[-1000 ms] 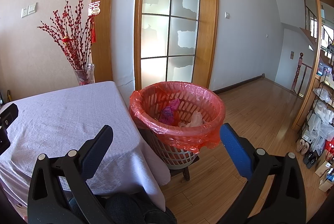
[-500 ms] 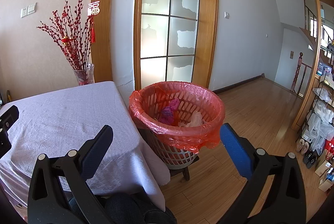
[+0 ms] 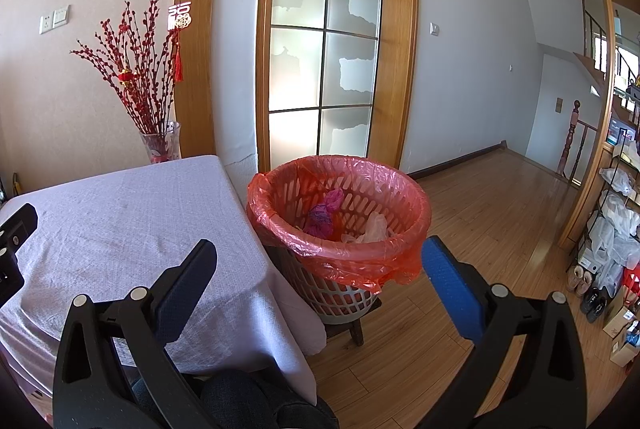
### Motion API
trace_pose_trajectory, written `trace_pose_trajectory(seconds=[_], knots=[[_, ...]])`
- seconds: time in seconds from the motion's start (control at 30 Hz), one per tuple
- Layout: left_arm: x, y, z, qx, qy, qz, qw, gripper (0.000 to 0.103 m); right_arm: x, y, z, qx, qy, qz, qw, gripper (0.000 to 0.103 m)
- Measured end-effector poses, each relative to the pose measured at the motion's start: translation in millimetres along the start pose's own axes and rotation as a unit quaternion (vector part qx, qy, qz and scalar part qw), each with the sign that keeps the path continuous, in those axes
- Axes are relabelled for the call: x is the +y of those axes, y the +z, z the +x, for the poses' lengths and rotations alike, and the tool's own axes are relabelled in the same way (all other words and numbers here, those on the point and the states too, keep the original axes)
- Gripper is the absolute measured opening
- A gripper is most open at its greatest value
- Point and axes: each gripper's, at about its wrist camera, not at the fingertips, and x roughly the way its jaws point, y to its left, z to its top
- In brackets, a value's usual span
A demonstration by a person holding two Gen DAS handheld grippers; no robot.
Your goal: Collect trash
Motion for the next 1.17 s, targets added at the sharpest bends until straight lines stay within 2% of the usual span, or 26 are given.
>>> trace_pose_trajectory(seconds=[1.17], knots=[[3.7, 1.1, 7.3, 0.016, 0.002, -0.001, 0.9999, 0.099, 1.0, -4.1, -1.4, 0.004, 0.000, 0.000, 1.000, 0.101]])
